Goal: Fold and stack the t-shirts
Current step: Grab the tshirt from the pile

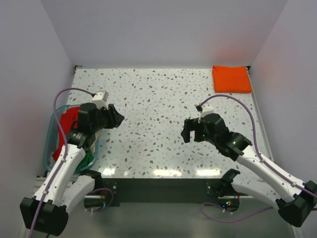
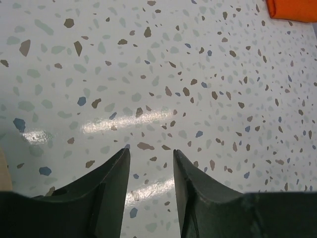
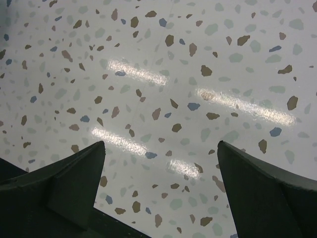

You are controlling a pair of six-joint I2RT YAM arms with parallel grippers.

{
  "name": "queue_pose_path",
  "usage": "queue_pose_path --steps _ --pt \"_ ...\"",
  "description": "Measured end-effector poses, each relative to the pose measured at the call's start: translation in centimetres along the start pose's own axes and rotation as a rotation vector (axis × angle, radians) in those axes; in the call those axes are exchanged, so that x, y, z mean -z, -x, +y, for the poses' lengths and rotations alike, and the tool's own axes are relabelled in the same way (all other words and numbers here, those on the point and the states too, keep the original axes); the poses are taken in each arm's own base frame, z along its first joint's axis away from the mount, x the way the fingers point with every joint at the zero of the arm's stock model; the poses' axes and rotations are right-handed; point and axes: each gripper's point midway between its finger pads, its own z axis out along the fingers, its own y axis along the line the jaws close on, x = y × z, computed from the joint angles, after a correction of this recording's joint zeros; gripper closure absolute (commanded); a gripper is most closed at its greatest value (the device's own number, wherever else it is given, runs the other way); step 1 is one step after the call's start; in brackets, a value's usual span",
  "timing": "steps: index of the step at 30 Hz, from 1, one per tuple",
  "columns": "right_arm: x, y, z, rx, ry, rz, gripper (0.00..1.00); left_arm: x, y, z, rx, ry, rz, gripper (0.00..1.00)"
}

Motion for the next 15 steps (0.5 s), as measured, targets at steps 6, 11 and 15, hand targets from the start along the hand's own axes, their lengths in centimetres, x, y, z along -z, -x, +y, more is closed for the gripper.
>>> queue_pose_path --steps 6,11,15 --pt "-0.1 -0.2 0.1 0.002 0.003 0.012 0.01 1.1 1.1 2.9 0.032 0.18 -0.076 0.42" --pt "-0.1 -0.4 0.4 0.001 0.019 0.02 0.01 3.7 3.0 7.5 0.122 0.49 -0.148 0.27" --pt "-0.1 -0.5 0.6 0.001 0.034 0.028 0.01 6.1 4.6 10.9 0.177 0.701 -0.214 0.22"
